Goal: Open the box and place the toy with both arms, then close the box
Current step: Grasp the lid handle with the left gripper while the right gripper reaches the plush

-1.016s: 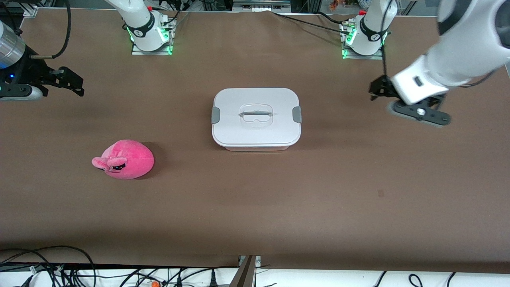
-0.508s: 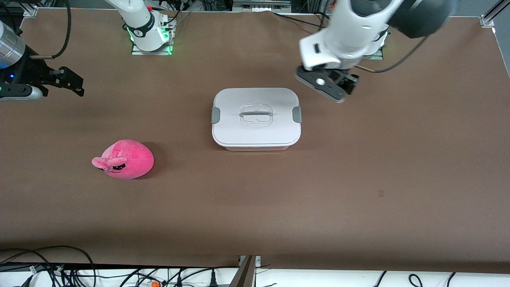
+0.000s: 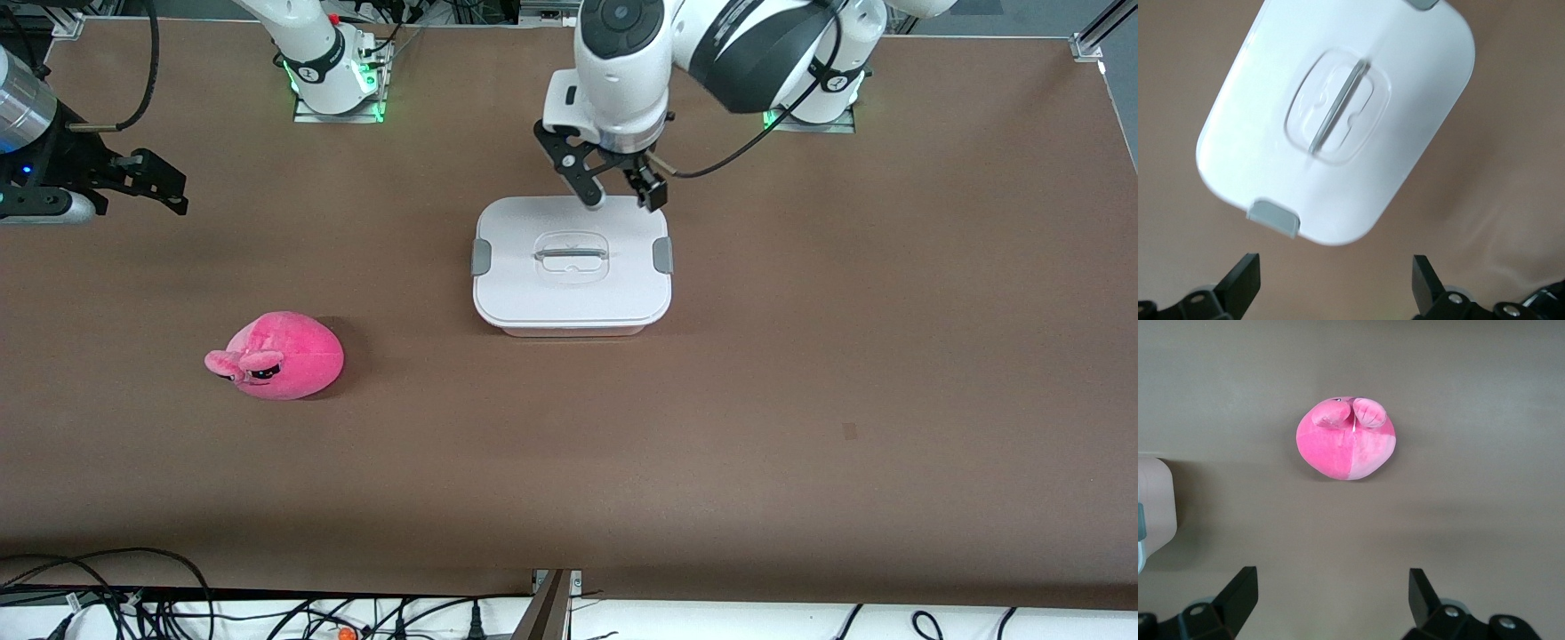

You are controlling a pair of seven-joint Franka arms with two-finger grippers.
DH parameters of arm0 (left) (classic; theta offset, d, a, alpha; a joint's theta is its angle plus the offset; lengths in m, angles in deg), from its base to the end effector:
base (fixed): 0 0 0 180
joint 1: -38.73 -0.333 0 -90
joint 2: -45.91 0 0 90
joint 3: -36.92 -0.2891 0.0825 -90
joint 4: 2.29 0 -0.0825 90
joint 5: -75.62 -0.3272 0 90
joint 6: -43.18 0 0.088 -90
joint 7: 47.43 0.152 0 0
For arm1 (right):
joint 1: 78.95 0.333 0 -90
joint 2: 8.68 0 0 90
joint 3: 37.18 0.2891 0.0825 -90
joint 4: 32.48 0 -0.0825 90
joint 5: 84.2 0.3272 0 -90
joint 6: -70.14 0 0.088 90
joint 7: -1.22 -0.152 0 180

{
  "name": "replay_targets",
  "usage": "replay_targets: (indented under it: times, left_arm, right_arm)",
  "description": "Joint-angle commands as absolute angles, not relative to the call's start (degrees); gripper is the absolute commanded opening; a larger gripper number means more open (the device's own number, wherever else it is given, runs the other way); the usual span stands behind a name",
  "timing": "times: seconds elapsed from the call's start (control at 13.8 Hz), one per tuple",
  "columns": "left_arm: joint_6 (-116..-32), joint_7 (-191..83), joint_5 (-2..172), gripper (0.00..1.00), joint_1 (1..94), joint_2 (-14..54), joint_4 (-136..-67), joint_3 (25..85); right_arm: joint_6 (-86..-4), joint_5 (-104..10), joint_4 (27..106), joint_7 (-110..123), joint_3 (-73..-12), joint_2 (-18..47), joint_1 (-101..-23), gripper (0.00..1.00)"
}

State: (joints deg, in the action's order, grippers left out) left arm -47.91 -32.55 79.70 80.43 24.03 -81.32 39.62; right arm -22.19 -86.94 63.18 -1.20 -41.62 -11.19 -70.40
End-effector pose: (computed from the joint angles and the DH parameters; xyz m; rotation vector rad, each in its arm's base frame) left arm 0.4109 -0.4123 0.4256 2.6891 -1.5135 -0.2907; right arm 0.4862 0.0272 0.5367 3.0960 0.0494 -0.0184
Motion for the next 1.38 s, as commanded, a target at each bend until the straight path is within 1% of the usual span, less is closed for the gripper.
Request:
replay_targets:
  times: [0.0,0.29,0.58,0.73,0.87,1.02,1.31]
  left_arm:
    - [-51.4,-26.2,81.5,1.0,81.0,20.8,-78.8,39.6]
    - [-56.9,-24.6,81.0,1.0,82.5,17.5,-78.9,39.8]
    - [-60.9,-18.7,79.1,1.0,82.6,14.9,-79.2,39.8]
    - [-61.5,-14.7,78.1,1.0,82.9,13.4,-79.1,39.8]
    - [-62.5,-14.0,75.5,1.0,84.0,12.4,-79.4,39.8]
    - [-64.3,-14.1,74.9,1.0,85.0,11.3,-79.5,39.8]
    - [-64.8,-15.0,75.0,1.0,85.0,11.1,-80.3,39.8]
  right_arm:
    - [-21.6,-86.4,62.0,-0.5,-42.0,-10.6,-70.1,1.0]
    - [-21.3,-86.4,62.0,-0.4,-42.0,-10.6,-70.1,1.0]
    - [-21.3,-87.3,62.6,-1.1,-42.1,-8.0,-70.3,1.0]
    - [-20.8,-87.3,62.4,-0.4,-42.1,-5.9,-70.3,1.0]
    - [-20.7,-86.7,61.9,-0.4,-42.1,-2.3,-70.6,1.0]
    - [-21.5,-86.6,62.2,0.3,-42.2,-0.6,-71.1,1.0]
    - [-30.0,-85.8,62.1,5.2,-42.2,5.9,-72.2,1.0]
